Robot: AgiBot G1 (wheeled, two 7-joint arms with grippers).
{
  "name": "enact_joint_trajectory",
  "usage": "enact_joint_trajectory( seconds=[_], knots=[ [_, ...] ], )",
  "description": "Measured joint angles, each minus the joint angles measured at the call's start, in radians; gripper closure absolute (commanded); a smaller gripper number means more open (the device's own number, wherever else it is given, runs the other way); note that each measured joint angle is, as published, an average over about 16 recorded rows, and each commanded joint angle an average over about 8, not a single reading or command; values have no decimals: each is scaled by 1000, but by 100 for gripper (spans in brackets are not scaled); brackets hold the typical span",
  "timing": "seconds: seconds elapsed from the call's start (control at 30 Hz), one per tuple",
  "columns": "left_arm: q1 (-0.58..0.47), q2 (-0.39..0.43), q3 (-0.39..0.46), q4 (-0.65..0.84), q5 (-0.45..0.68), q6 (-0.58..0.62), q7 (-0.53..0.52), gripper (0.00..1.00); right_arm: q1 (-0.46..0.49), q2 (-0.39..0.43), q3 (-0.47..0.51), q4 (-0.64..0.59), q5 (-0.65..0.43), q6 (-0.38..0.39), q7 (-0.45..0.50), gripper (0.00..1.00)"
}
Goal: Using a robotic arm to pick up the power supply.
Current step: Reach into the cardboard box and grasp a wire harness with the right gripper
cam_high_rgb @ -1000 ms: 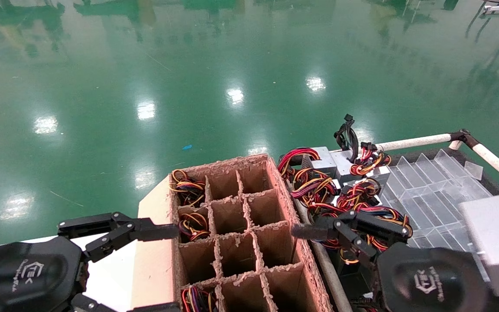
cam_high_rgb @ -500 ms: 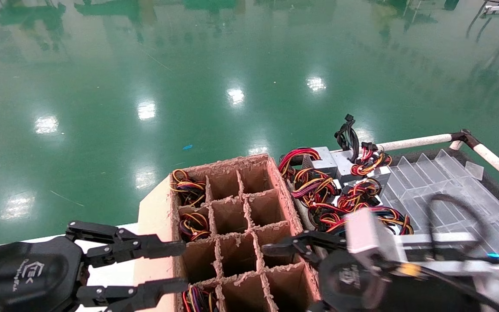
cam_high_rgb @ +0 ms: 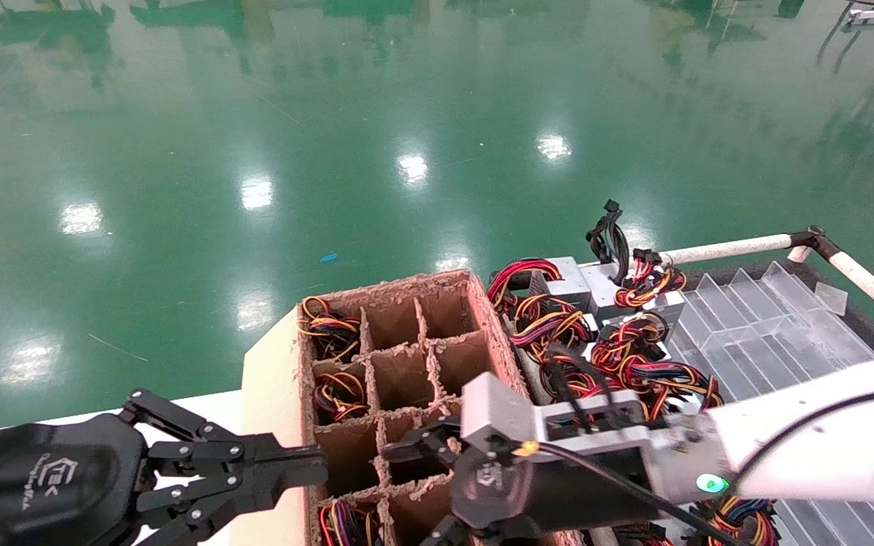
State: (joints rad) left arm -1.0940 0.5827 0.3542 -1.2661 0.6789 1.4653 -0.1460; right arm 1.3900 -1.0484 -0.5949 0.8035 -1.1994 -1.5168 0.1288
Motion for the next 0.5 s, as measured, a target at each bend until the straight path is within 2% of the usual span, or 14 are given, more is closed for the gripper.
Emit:
enact_joint_trajectory(
  seconds=[0.13,0.23,0.3,0.4,0.5],
  knots=[
    [0,0,0,0,0,0,0,94,29,-45,-22,-73,-26,-12,-33,2],
    [0,0,0,0,0,0,0,83,47,-72,-36,-122,-41,-19,-55,27],
    [0,0,0,0,0,0,0,67,58,-88,-44,-151,-50,-23,-68,48],
    [0,0,0,0,0,0,0,33,72,-109,-55,-192,-62,-27,-87,79],
    [0,0,0,0,0,0,0,7,86,-128,-66,-231,-73,-30,-104,89]
  ],
)
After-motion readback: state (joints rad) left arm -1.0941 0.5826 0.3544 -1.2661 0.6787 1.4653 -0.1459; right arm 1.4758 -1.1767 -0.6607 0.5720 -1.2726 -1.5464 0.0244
